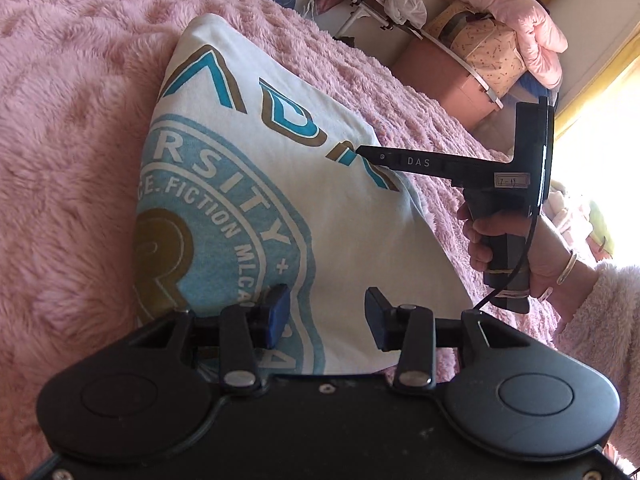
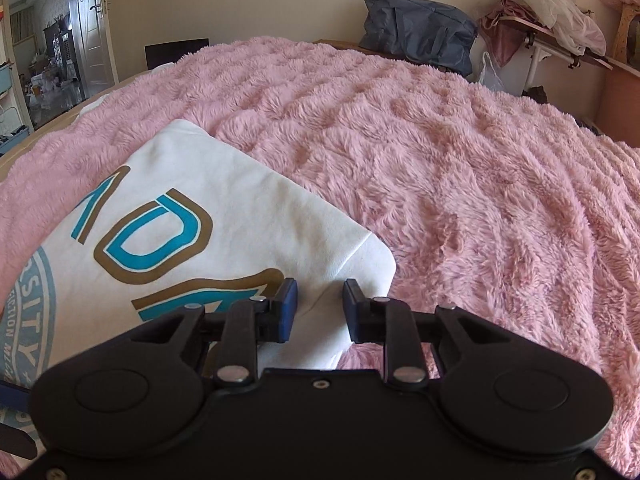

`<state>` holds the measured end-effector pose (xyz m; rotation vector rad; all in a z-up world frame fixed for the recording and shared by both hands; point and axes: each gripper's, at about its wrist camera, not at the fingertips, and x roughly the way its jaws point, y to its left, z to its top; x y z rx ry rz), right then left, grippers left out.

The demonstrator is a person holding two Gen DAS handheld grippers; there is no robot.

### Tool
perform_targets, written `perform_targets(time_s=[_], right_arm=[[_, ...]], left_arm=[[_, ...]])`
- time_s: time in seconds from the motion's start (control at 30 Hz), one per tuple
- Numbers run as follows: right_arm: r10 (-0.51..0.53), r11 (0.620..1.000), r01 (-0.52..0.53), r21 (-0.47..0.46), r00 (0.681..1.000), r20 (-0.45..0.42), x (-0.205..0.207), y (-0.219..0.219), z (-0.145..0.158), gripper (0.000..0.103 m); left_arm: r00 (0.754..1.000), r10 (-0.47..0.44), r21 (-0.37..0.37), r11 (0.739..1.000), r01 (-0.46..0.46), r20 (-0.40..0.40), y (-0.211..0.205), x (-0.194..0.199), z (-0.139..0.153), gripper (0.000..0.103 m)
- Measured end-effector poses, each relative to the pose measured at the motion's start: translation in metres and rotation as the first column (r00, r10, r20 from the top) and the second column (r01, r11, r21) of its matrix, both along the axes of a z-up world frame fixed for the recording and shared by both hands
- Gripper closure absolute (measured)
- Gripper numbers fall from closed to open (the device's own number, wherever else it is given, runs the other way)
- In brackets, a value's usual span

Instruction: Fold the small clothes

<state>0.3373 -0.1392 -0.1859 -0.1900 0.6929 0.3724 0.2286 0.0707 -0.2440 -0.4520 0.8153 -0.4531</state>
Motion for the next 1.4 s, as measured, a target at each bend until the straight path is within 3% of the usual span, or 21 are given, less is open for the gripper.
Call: perform_targets(time_s=[0.17,0.37,0.5,0.67,0.83,0.93,1.0,1.07,1.17,1.3,1.4], right_arm=[[0.002,1.000,-0.002,0.006,1.000,0.019,-0.005,-0.001,0.002,0.080],[0.057,0.992,-0.066,0.103,0.994,0.096,-0.069,-0.013,0.049,0.080],[0.118,0.985,-0.126,0.121,0.990,0.078,-0.123,-0.015,0.058,0.080],[0.120,0.984,-0.119,0.131,0.993,-0.003,-0.160,-0.015,0.032,0.080],[0.080,0.988,-0.066,0.143,0.992,-0.097,-0.158,-0.022,-0.003,0.081],[0.046,0.987,-0.023,0.162,0.989,-0.142,-0.155,-0.026,-0.015,0.084],[0.035,0.986,-0.010,0.166,0.988,-0.149,-0.156,-0.025,-0.013,0.084],[0.040,0.986,-0.018,0.164,0.991,-0.131,-0.159,-0.022,-0.003,0.083],[0.054,0.978,-0.044,0.204,0.998,-0.044,-0.157,-0.017,0.021,0.083],[0.040,0.980,-0.054,0.192,0.996,0.076,-0.132,-0.005,0.038,0.083],[0.043,0.978,-0.057,0.200,0.996,0.073,-0.106,0.000,0.035,0.083]], left_arm=[[0.999,0.020,-0.023,1.000,-0.019,0.029,0.005,-0.005,0.016,0.060],[0.992,0.083,0.073,0.993,-0.090,0.091,0.018,-0.039,0.045,0.060],[0.994,0.096,0.075,0.992,-0.100,0.057,0.026,-0.051,0.039,0.060],[0.994,0.105,0.111,0.988,-0.108,0.027,0.024,-0.052,0.018,0.059],[0.993,0.115,0.076,0.991,-0.114,-0.014,0.029,-0.048,0.009,0.058],[0.992,0.122,0.048,0.992,-0.121,-0.025,0.032,-0.049,0.016,0.059],[0.992,0.124,0.048,0.991,-0.124,0.013,0.033,-0.050,0.030,0.059],[0.988,0.133,0.042,0.990,-0.136,0.075,0.034,-0.046,0.046,0.059],[0.984,0.154,0.021,0.987,-0.157,0.092,0.036,-0.027,0.056,0.058],[0.988,0.147,0.017,0.989,-0.148,0.044,0.030,-0.001,0.045,0.058],[0.989,0.151,0.031,0.988,-0.151,0.008,0.027,0.006,0.029,0.058]])
